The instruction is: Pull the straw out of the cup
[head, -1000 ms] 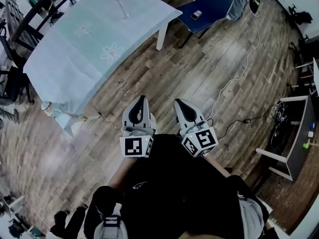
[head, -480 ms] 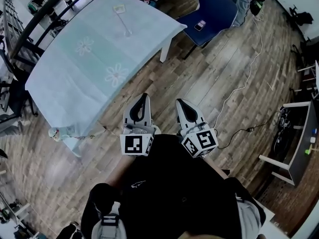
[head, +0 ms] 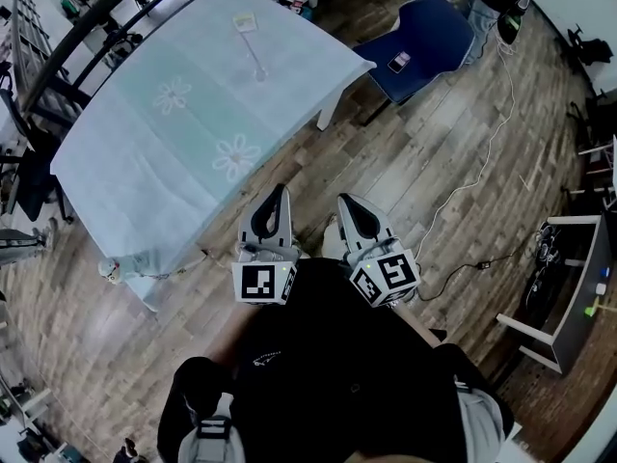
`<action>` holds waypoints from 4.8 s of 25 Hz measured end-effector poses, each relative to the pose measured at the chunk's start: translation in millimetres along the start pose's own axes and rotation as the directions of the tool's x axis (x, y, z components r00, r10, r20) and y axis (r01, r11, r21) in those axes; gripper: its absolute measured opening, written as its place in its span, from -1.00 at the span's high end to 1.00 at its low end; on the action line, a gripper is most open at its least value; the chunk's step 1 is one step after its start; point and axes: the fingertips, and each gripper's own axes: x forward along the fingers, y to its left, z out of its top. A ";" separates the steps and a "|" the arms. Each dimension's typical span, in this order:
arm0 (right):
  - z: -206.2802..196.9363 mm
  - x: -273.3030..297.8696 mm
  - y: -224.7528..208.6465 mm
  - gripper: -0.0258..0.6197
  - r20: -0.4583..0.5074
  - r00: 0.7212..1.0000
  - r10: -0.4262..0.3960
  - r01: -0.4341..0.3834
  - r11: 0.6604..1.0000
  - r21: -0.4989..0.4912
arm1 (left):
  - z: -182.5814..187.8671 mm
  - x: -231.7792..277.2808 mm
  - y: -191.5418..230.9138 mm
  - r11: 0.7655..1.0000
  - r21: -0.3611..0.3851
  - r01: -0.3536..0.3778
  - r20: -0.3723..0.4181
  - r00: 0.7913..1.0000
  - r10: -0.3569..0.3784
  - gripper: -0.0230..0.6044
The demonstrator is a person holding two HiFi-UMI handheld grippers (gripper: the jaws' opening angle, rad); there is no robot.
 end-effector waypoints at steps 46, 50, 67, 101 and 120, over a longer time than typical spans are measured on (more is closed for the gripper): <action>70.8 390.4 -111.1 0.89 -0.370 0.730 0.575 -0.659 0.736 -0.157 | -1.6 252.9 165.3 0.731 -0.071 -0.678 -0.024 0.734 0.678 0.87; 58.0 425.9 -108.2 0.89 -0.391 0.722 0.571 -0.668 0.723 -0.177 | 9.7 259.3 171.0 0.715 -0.059 -0.696 0.025 0.715 0.698 0.87; -19.2 509.6 -100.7 0.86 -0.539 0.689 0.486 -0.656 0.734 -0.177 | 40.2 252.5 179.7 0.628 -0.057 -0.776 0.068 0.624 0.778 0.87; -59.7 546.9 -99.7 0.80 -0.598 0.683 0.419 -0.644 0.731 -0.224 | 3.6 212.3 168.0 0.508 -0.048 -0.860 -0.050 0.510 0.859 0.87; 18.9 514.9 -115.6 0.80 -0.379 0.819 0.432 -0.541 0.800 -0.259 | 3.1 229.1 159.0 0.648 -0.102 -0.755 -0.028 0.653 0.756 0.87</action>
